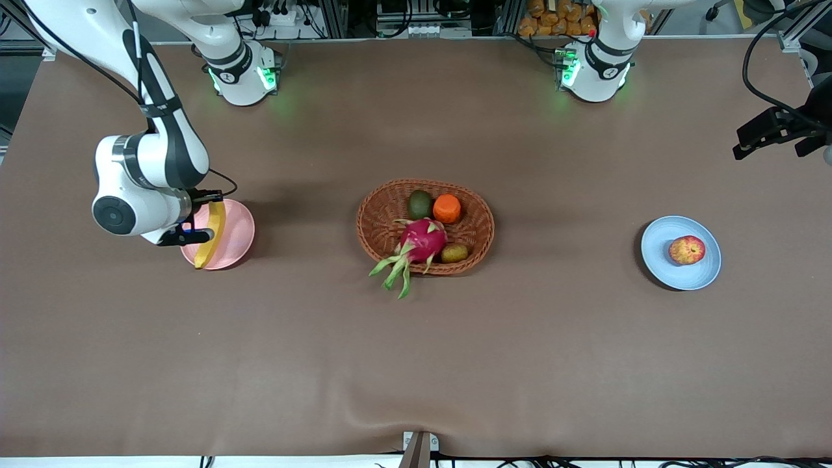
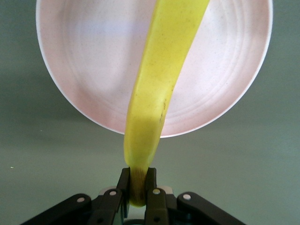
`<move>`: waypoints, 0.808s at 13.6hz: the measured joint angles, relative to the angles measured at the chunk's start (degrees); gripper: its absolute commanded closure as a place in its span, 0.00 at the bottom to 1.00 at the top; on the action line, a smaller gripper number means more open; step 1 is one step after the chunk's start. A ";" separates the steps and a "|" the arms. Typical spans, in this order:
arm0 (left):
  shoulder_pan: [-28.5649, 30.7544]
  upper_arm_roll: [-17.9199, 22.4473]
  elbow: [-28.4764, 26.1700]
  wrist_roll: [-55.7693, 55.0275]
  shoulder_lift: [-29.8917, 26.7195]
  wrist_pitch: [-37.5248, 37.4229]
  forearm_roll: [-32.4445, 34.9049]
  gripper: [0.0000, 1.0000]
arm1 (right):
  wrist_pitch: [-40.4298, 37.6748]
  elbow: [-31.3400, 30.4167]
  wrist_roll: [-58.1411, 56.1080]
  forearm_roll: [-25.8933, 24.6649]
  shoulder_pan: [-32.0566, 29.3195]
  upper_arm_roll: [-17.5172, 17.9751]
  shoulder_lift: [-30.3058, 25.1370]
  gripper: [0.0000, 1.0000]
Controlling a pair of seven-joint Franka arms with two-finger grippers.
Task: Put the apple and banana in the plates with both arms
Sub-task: 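Lower the yellow banana onto the pink plate with the right gripper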
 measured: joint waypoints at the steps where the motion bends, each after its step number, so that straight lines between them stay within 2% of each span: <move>1: -0.01 -0.01 -0.01 0.00 0.00 0.00 0.00 0.00 | 0.16 -0.23 0.00 0.00 0.01 0.01 0.00 0.76; 2: -0.02 -0.03 -0.03 0.00 0.03 0.00 0.00 0.00 | 0.20 -0.31 0.00 0.00 0.01 0.02 0.00 0.36; 3: -0.04 -0.04 -0.03 0.07 0.13 0.00 0.00 0.00 | 0.20 -0.31 0.00 0.00 0.01 0.03 -0.01 0.12; 4: -0.06 -0.05 -0.03 0.17 0.25 0.00 0.00 0.00 | 0.23 -0.31 0.00 0.00 0.02 0.04 -0.01 0.00; 9: -0.17 -0.13 -0.03 0.23 0.35 0.07 0.00 0.00 | -0.28 0.21 0.00 0.00 0.03 0.11 -0.05 0.00; 11: -0.15 -0.13 -0.03 0.38 0.35 0.07 0.00 0.00 | -4.07 2.97 0.00 0.00 0.22 0.14 -0.20 0.00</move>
